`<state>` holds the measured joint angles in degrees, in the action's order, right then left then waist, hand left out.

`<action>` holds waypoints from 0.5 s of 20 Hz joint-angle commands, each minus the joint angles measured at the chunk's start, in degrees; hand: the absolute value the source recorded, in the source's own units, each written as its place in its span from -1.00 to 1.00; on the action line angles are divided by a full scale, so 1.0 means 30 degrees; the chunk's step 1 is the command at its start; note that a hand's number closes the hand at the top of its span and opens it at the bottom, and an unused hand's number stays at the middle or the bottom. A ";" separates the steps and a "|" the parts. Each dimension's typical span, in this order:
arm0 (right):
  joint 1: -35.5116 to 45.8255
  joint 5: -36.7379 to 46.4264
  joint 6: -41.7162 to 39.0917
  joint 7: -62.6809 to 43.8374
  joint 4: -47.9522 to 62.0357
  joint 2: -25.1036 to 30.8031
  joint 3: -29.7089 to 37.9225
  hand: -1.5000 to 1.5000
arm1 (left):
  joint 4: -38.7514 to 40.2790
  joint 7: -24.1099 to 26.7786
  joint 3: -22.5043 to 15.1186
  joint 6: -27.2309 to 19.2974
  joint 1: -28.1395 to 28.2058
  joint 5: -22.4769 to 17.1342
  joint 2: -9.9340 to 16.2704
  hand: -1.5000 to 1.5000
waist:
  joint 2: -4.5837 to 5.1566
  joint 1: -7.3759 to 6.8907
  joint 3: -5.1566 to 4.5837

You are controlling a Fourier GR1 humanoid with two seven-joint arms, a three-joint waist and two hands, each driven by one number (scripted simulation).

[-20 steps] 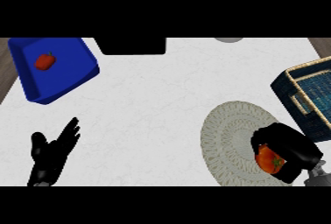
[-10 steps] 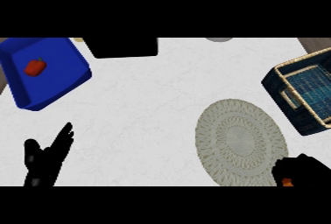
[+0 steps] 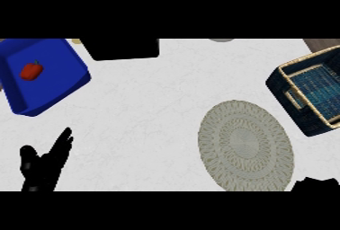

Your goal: Pick the tomato from the placemat and place it in the basket

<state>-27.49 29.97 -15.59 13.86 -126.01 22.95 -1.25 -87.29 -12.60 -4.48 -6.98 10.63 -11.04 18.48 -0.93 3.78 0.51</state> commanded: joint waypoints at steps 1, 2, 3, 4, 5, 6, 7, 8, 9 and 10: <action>-0.0332 -0.5231 -0.0948 -0.1483 -0.3343 -0.0982 0.2826 1.00 | 0.0692 -0.0898 -0.0198 -0.0062 0.0415 0.0021 -0.0095 0.00 | 0.0211 -0.0148 -0.0221; -0.0289 -0.6230 -0.1255 -0.2663 -0.4229 -0.0919 0.3602 1.00 | 0.0724 -0.0709 -0.0098 0.0183 0.0278 -0.0029 0.0075 0.00 | 0.0240 -0.0234 -0.0247; -0.0164 -0.7205 -0.1150 -0.3465 -0.4696 -0.1096 0.4266 1.00 | 0.0747 -0.0406 -0.0372 0.0289 0.0799 -0.0075 -0.0250 0.00 | 0.0242 -0.0376 -0.0260; -0.0287 -0.8310 -0.1388 -0.3916 -0.5179 -0.0746 0.5212 1.00 | 0.0625 -0.0872 -0.0497 0.0012 0.0229 0.0091 -0.0345 0.00 | 0.0240 -0.0092 -0.0254; 0.0036 -0.9271 -0.1280 -0.4460 -0.4766 -0.0398 0.6644 1.00 | 0.1016 -0.0226 -0.0324 0.0386 0.0699 0.0035 -0.0154 0.00 | 0.0284 -0.0411 -0.0251; -0.0323 -1.0286 -0.1332 -0.5564 -0.5673 -0.0381 0.7298 1.00 | 0.0553 -0.1001 -0.0008 0.0311 0.0340 -0.0174 0.0146 0.00 | 0.0241 -0.0450 -0.0232; 0.0640 -1.0913 -0.0989 -0.6382 -0.5570 0.0129 0.8356 1.00 | 0.0584 -0.0720 -0.0331 0.0151 0.0438 0.0142 -0.0116 0.00 | 0.0292 -0.0650 -0.0253; 0.1128 -1.1446 -0.0850 -0.7540 -0.5577 0.0651 0.9033 1.00 | 0.0731 -0.0877 -0.0630 0.0302 0.0082 0.0171 -0.0282 0.00 | 0.0347 -0.0704 -0.0272; 0.1528 -1.2230 -0.0629 -0.8454 -0.5569 0.0983 0.9667 1.00 | 0.0604 -0.0507 -0.0848 0.0124 0.0652 0.0447 -0.0467 0.00 | 0.0327 -0.0925 -0.0278; 0.2100 -1.3041 -0.0545 -0.9159 -0.5215 0.1642 1.0553 1.00 | 0.0648 -0.1304 -0.0399 0.0492 0.0012 0.0005 0.0046 0.00 | 0.0347 -0.0950 -0.0259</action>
<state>-24.83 -0.36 -18.03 -5.11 -140.48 24.27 21.87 -87.72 -13.15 -4.91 -6.45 9.54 -10.56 18.43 -0.41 2.01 0.17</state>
